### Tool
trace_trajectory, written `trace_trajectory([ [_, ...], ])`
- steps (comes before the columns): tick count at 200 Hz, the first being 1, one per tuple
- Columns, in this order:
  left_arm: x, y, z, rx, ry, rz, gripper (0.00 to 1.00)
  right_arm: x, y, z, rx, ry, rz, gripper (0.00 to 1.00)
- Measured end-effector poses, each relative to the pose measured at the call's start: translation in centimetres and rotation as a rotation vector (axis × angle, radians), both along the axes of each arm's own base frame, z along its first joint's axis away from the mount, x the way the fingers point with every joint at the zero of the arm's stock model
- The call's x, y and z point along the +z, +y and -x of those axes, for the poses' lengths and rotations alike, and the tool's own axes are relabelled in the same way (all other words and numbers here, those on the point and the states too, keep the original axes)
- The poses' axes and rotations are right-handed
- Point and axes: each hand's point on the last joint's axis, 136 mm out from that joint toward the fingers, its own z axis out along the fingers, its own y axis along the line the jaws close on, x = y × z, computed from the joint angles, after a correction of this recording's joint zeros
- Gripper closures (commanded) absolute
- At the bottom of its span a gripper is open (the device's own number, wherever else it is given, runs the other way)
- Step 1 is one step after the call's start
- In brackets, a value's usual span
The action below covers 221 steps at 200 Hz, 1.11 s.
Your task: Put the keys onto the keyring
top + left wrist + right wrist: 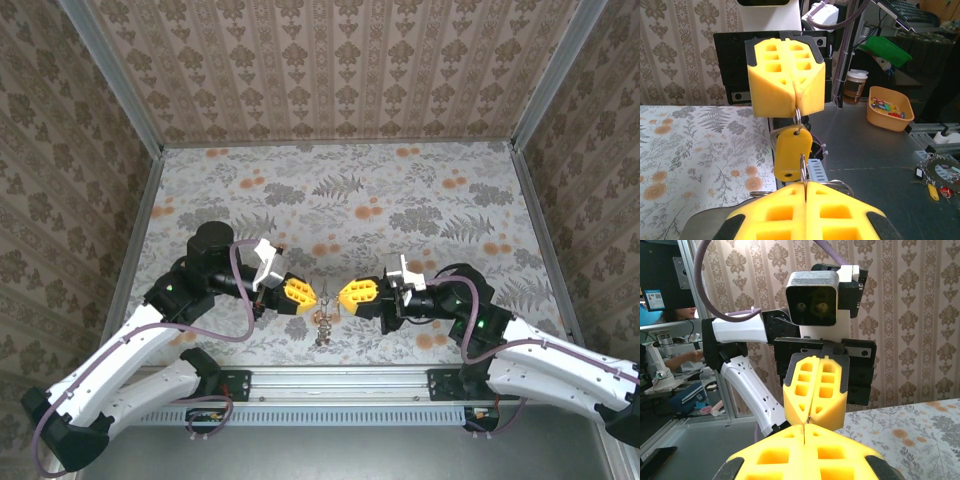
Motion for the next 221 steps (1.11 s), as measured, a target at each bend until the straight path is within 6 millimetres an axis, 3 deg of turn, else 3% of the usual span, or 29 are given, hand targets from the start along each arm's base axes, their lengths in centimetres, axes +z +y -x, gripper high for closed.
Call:
trace_trajectory([
  [78, 1.1, 0.3, 1.4, -0.096, 0.04, 0.034, 1.0, 0.3, -0.1, 0.6, 0.029, 0.007, -0.019, 1.0],
  [153, 1.4, -1.0, 0.1, -0.103, 0.114, 0.014, 1.0, 0.3, -0.9, 0.8, -0.009, -0.003, -0.071, 1.0],
  [221, 2.9, -1.6, -0.3, -0.084, 0.113, 0.049, 1.0, -0.5, -1.9, -0.8, -0.129, 0.004, -0.119, 1.0],
])
